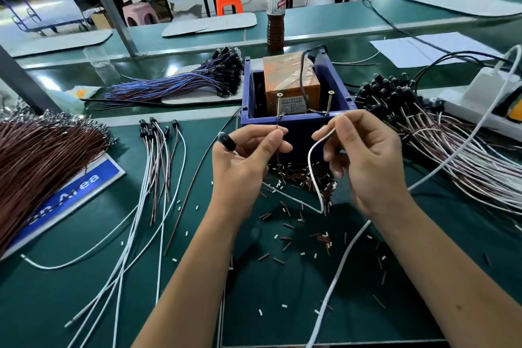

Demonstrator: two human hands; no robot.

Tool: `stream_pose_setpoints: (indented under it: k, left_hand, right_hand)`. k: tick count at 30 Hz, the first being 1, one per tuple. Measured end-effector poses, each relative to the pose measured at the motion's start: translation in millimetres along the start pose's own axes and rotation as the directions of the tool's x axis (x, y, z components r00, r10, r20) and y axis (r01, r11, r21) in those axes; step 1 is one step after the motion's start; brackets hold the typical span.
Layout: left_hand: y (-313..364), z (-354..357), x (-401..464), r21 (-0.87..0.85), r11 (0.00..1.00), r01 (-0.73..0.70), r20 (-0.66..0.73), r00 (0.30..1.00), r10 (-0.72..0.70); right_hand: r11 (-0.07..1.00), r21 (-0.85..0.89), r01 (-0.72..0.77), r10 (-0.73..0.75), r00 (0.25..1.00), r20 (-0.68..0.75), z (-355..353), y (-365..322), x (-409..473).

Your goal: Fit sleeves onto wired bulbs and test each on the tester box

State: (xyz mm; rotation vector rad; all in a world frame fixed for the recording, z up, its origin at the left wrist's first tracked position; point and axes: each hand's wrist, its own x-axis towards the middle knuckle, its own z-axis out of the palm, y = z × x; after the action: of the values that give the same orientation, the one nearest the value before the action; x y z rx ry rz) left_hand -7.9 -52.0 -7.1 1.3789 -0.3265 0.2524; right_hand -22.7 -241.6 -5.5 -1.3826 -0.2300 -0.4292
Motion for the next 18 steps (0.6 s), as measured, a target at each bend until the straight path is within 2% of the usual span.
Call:
stream_pose_setpoints:
  k: [3, 6, 11, 18]
  left_hand:
    - [-1.9, 10.0, -0.3, 0.13, 0.986, -0.108, -0.171, 0.977, 0.129]
    - [-4.1, 18.8, 2.4, 0.223, 0.961, -0.161, -0.286, 0.932, 0.222]
    - [-6.4, 27.5, 9.3, 0.348, 0.918, -0.192, -0.361, 0.876, 0.32]
    - [-9.0, 31.1, 10.6, 0.419, 0.884, -0.208, -0.376, 0.846, 0.377]
  right_hand:
    - [0.954, -0.281, 0.104, -0.161, 0.969, -0.188, 1.1, 3.7, 0.5]
    - [0.864, -0.477, 0.159, -0.323, 0.903, -0.284, 4.5, 4.3, 1.0]
    - [0.728, -0.653, 0.209, -0.489, 0.826, -0.281, 10.7, 1.2, 8.9]
    - [0.656, -0.727, 0.202, -0.524, 0.815, -0.247, 16.4, -2.7, 17.4]
